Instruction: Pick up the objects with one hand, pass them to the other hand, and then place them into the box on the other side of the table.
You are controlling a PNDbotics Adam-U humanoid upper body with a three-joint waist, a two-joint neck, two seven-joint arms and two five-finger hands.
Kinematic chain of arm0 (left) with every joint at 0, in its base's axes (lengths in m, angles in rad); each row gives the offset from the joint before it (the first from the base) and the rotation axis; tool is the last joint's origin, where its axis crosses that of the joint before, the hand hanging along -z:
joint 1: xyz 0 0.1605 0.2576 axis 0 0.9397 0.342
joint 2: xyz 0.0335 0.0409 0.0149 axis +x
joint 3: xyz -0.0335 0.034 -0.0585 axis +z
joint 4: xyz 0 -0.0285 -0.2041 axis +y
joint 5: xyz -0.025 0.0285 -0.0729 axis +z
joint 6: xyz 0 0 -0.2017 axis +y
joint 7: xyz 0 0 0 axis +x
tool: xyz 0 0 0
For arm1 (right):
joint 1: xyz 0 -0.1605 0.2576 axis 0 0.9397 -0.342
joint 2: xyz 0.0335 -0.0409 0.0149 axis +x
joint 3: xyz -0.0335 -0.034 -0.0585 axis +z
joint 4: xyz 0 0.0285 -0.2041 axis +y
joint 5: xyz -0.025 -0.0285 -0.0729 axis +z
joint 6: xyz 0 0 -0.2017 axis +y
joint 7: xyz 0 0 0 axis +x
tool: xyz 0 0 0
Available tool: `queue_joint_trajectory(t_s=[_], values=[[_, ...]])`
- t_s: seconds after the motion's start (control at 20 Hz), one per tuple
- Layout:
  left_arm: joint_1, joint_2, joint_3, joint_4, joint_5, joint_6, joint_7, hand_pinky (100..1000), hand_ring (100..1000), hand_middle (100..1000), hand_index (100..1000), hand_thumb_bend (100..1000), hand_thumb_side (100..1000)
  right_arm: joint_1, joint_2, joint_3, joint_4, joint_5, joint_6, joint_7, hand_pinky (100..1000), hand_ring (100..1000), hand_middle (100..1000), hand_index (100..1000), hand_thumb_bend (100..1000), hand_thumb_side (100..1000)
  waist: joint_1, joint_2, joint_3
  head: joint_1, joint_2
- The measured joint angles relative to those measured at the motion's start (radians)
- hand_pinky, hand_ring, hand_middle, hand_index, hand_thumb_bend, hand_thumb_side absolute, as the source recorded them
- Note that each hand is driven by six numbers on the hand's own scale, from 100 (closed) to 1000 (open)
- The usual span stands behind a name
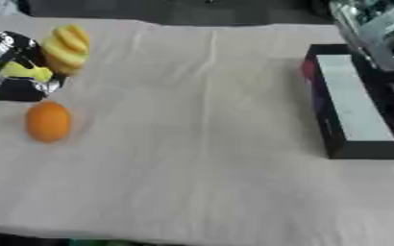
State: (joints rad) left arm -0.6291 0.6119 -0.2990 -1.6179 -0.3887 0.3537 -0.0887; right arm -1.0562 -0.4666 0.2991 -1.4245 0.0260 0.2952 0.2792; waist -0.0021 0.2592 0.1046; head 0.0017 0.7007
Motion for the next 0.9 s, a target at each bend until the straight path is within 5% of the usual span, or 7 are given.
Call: queue_joint_trajectory(t_s=[0.5, 0.9], values=[[-0.022, -0.132, -0.031, 0.027, -0.270, -0.090, 0.026, 687, 614, 491, 493, 284, 100, -0.026, 0.145, 0.046, 0.014, 0.192, -0.031, 0.117, 858, 900, 931, 921, 228, 471, -0.003, 0.000, 0.007, -0.024, 0.000], [-0.023, -0.171, -0.049, 0.031, -0.329, -0.129, 0.029, 687, 614, 490, 490, 287, 100, -0.044, 0.197, 0.072, 0.052, 0.227, -0.045, 0.191, 843, 887, 915, 910, 331, 470, -0.007, 0.000, 0.012, -0.039, 0.001]])
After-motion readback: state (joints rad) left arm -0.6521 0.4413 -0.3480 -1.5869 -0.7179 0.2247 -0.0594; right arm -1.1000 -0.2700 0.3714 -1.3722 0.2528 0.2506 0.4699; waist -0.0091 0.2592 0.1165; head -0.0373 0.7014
